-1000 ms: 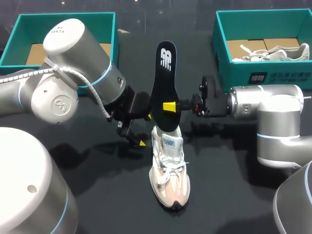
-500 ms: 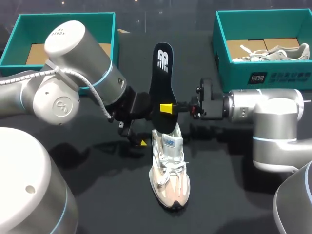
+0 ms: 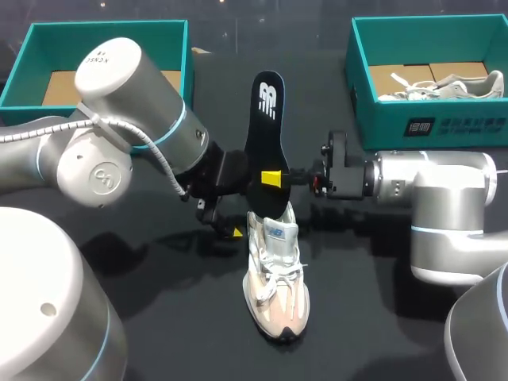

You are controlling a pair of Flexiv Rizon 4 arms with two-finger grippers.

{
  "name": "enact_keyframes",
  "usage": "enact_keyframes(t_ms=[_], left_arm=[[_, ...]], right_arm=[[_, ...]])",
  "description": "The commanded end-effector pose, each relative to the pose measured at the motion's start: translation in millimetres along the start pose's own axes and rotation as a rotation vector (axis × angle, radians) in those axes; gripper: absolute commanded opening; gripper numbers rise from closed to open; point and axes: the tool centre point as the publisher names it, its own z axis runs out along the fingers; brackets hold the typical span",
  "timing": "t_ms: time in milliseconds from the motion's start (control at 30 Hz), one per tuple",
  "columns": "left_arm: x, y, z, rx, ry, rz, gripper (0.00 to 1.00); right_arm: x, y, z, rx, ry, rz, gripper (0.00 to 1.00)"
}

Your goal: Take the shoe out of the shoebox, open the shoe tongue, remove and reinsert the insole, then place the shoe into the shoebox

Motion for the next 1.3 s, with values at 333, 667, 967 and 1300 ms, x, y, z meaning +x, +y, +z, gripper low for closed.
enact_keyframes(t_ms=[333, 667, 967, 1300], left_arm=[[1.0, 2, 2, 0.008, 0.001, -0.004, 1.00], [1.0, 2, 2, 0.008, 0.001, -0.004, 1.00], [1.0, 2, 2, 0.008, 0.001, -0.004, 1.00], [1.0, 2, 2, 0.008, 0.001, -0.004, 1.00]], right_arm=[[2.6, -9.7, -3, -0.025, -0.007, 0.006, 0.00], [3.0, -15.2, -3, -0.032, -0.013, 0.014, 0.00], [2.9, -20.7, -5, -0.027, -0.020, 0.035, 0.00], [4.2, -27.4, -8, -0.025, -0.022, 0.051, 0.00]])
